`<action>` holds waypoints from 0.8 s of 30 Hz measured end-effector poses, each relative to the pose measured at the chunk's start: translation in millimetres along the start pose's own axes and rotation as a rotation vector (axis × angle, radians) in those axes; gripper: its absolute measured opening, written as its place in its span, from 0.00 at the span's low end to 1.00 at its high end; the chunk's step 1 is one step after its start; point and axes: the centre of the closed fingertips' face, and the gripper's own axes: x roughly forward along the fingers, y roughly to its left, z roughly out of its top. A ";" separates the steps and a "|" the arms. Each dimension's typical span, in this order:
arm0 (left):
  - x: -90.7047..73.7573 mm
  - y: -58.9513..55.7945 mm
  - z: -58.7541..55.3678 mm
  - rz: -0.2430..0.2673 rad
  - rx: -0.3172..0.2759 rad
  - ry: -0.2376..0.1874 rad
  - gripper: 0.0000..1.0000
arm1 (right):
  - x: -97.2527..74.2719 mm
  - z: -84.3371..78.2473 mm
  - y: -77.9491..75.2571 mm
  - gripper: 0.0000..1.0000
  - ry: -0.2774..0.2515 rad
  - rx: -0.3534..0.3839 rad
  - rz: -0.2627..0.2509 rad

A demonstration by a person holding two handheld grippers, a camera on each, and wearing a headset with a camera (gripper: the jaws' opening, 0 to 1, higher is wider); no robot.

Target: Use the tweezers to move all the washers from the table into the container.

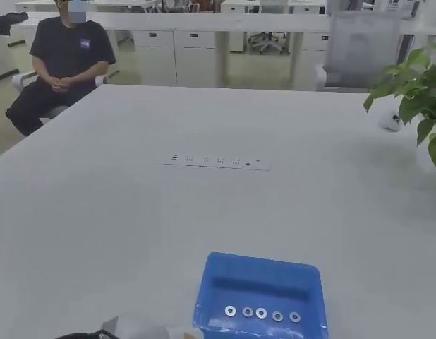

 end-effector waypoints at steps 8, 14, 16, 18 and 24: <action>-42.4 22.2 8.8 0.167 -0.254 -0.224 0.46 | -7.7 9.7 -11.1 0.61 -0.055 0.022 -0.070; -97.0 50.5 25.5 0.345 -0.463 -0.545 0.67 | -16.5 28.0 -26.5 0.79 -0.148 0.029 -0.171; -113.1 55.9 24.2 0.397 -0.494 -0.618 0.72 | -21.5 34.9 -33.3 0.84 -0.187 0.048 -0.208; -125.7 60.8 18.5 0.461 -0.518 -0.643 0.76 | -26.8 40.3 -38.8 0.87 -0.220 0.059 -0.233; -154.7 64.4 22.4 0.569 -0.538 -0.761 0.88 | -45.2 49.3 -58.6 0.94 -0.326 0.141 -0.295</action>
